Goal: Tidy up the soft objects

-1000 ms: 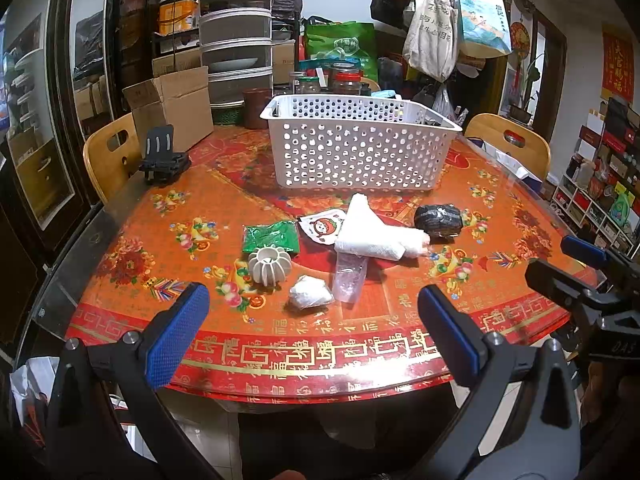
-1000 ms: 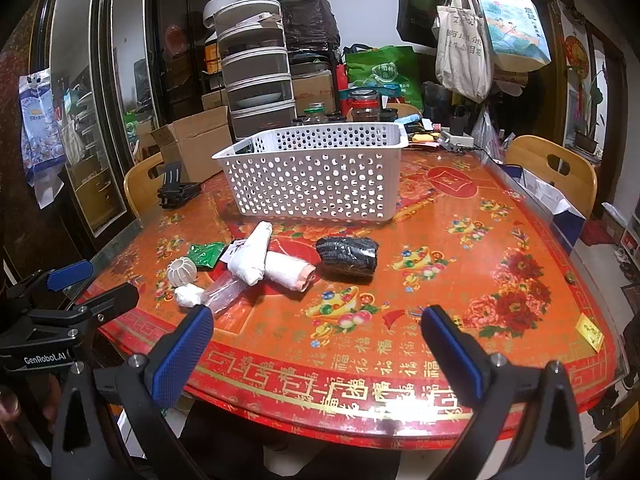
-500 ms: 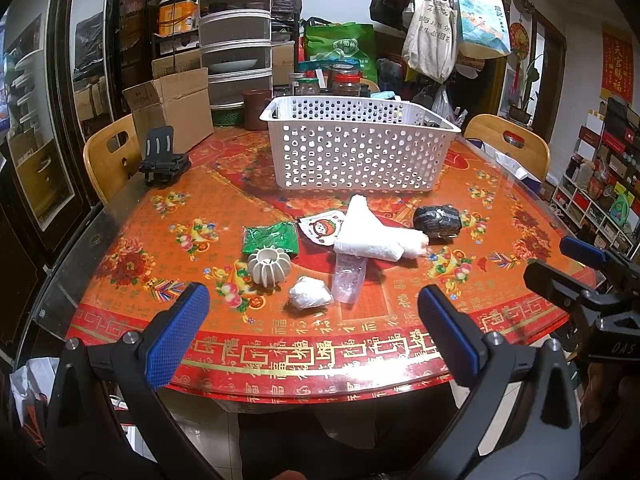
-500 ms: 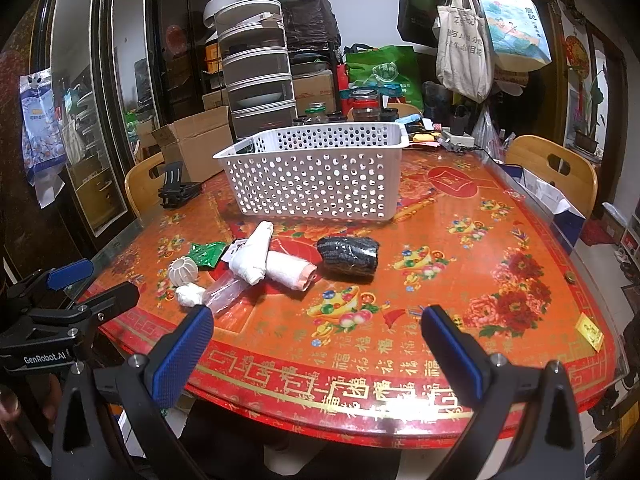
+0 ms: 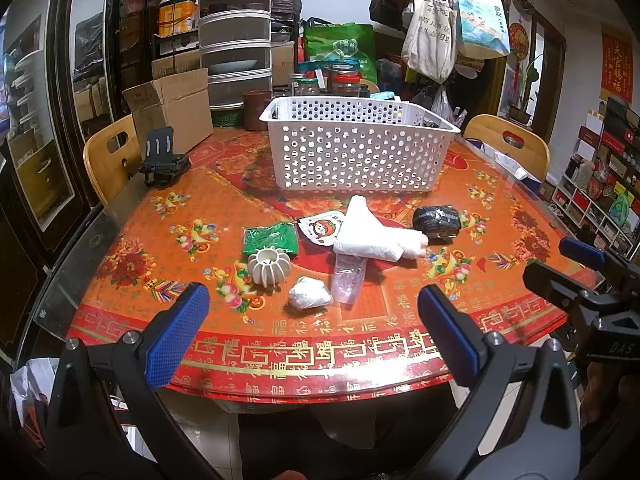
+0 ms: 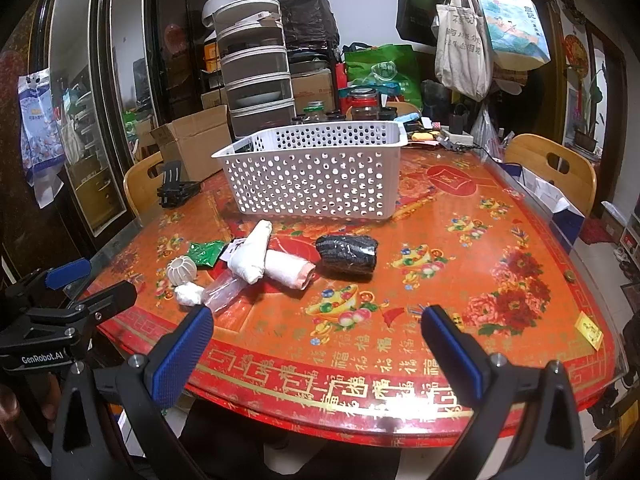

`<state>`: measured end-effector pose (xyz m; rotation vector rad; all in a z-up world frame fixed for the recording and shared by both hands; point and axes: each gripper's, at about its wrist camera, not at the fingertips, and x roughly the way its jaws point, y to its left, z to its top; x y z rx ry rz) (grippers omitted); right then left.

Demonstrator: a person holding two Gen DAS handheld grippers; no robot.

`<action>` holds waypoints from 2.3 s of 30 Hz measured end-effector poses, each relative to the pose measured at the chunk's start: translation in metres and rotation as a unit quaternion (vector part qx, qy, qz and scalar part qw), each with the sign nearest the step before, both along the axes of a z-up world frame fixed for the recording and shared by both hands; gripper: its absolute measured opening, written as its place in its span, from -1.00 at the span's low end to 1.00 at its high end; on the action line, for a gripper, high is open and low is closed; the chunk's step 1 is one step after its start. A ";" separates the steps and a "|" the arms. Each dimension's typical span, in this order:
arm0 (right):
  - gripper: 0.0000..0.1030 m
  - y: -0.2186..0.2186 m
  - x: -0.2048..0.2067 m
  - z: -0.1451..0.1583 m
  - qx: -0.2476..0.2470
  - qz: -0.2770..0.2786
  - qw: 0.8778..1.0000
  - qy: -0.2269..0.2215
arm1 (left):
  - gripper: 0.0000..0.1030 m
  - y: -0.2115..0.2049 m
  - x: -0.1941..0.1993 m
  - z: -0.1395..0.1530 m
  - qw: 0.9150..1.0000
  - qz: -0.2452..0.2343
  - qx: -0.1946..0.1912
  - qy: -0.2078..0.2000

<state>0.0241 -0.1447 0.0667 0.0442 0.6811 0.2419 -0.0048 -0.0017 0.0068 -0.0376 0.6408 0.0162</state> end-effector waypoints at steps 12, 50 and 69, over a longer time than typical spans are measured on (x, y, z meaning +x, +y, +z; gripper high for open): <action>1.00 0.000 -0.001 0.000 0.001 0.001 1.000 0.001 | 1.00 0.000 0.000 0.000 1.000 0.000 0.000 0.000; 1.00 -0.017 0.080 -0.056 0.006 -0.019 0.996 0.081 | 1.00 0.032 0.067 -0.072 0.998 -0.020 0.006 0.062; 0.44 -0.004 0.158 -0.075 -0.001 -0.011 0.994 0.112 | 0.35 0.034 0.105 -0.102 0.995 -0.054 -0.001 0.081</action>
